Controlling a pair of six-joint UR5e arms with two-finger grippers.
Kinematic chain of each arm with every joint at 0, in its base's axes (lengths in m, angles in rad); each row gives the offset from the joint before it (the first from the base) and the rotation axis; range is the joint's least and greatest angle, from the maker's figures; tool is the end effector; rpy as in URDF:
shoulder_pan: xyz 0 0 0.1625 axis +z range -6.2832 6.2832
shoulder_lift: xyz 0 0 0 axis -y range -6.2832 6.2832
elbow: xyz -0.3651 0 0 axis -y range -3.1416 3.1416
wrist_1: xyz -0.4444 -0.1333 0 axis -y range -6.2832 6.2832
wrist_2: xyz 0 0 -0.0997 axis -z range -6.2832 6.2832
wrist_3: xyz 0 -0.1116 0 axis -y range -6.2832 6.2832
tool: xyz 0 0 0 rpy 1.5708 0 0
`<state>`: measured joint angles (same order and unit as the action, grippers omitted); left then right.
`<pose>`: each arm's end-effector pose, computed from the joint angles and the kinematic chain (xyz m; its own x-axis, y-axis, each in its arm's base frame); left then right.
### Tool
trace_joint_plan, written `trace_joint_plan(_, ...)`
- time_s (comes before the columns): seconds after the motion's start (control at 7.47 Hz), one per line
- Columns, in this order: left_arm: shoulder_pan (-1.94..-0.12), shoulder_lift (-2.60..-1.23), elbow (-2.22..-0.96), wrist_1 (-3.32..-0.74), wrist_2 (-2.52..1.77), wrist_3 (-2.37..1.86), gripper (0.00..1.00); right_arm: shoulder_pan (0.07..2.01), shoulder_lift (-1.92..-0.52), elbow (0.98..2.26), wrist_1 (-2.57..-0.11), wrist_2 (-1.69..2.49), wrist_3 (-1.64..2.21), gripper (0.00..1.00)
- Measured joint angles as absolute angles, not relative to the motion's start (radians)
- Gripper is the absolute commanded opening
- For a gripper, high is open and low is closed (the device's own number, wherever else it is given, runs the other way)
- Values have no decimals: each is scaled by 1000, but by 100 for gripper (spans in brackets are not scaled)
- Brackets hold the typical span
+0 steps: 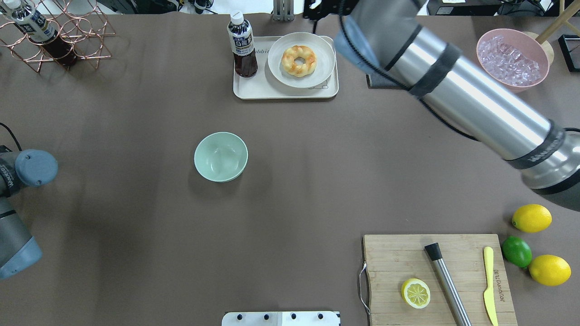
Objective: Pour ice into bowl
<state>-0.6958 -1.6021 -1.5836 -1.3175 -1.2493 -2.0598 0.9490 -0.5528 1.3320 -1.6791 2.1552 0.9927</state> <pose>0.2995 -0.4697 0.6321 0.4008 -0.9154 0.0381 0.8451 0.3855 0.3704 -0.3861 -0.6619 0.0528 0.6434 0.1154 0.7568 -0.1511 0.9883 -0.0222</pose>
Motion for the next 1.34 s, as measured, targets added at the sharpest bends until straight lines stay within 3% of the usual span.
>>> trace_joint_plan(0.4,-763,-1644,-1769,-1245,-1295,-1945,43,1173,-810,1423,-1689,2309,578,82)
trace_joint_plan(0.8,-791,-1832,-1863,-1077,-1355,-1904,43,1368,-1075,1410,-1628,2404,183,82)
trace_joint_plan(0.94,-785,-1892,-1878,-1036,-1383,-1908,43,1423,-1144,1364,-1566,2447,81,86)
trace_joint_plan(1.07,-755,-1950,-1889,-1008,-1414,-1919,43,1474,-1208,1324,-1512,2487,12,99)
trace_joint_plan(1.34,-685,-2050,-1900,-990,-1460,-1961,43,1551,-1307,1306,-1473,2511,-46,99)
